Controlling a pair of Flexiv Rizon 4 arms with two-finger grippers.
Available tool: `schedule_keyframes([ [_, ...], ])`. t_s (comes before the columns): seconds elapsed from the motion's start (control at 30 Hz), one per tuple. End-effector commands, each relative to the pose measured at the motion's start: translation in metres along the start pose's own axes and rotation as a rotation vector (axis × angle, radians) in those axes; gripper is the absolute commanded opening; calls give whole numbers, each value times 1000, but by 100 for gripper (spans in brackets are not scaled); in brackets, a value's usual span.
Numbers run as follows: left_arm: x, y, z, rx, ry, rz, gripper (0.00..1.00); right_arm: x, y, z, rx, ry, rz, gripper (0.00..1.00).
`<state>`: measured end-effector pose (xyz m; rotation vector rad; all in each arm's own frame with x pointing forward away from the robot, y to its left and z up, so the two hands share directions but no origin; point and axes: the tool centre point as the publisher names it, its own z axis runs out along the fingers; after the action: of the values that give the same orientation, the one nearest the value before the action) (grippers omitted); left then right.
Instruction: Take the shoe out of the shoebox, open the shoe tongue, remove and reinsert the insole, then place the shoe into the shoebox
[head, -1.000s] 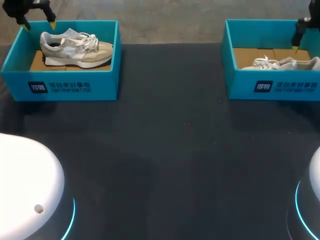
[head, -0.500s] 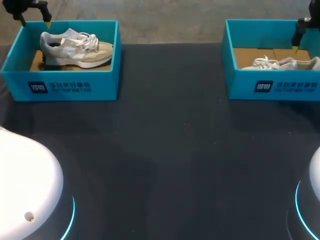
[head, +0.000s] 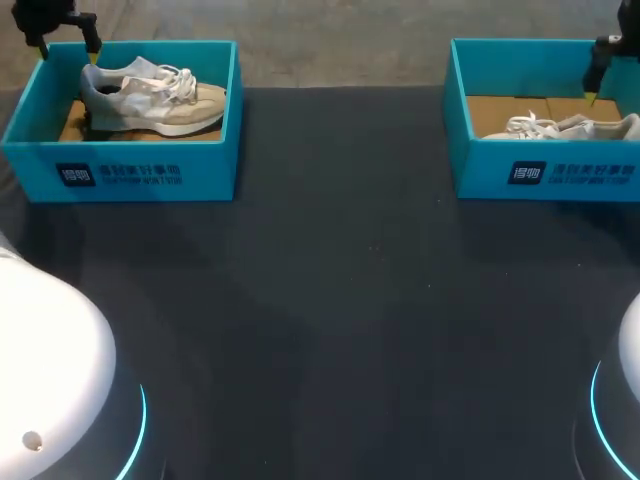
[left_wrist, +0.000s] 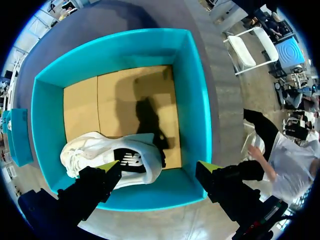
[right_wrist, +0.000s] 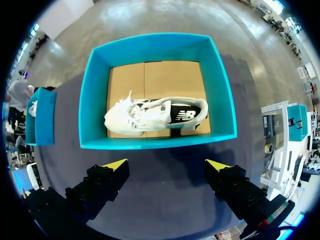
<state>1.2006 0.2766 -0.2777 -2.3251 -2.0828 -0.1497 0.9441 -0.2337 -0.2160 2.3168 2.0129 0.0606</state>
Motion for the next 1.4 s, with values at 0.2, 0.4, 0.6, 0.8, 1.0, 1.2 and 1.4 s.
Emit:
schedule_keyframes([
  [0.2,2,15,23,-10,17,3,100,0,0,0,0,-1,0,100],
  [0.4,-3,21,34,-16,11,-13,100,0,0,0,0,-1,0,100],
  [0.6,-9,22,44,-15,16,3,100,0,0,0,0,-1,0,100],
  [0.8,-12,21,57,-4,32,4,100,0,0,0,0,-1,0,100],
  [1.0,-14,21,65,5,30,-3,100,0,0,0,0,-1,0,100],
  [1.2,-15,22,74,10,30,-12,100,0,0,0,0,-1,0,100],
  [1.4,-15,22,81,16,35,-20,100,0,0,0,0,-1,0,100],
])
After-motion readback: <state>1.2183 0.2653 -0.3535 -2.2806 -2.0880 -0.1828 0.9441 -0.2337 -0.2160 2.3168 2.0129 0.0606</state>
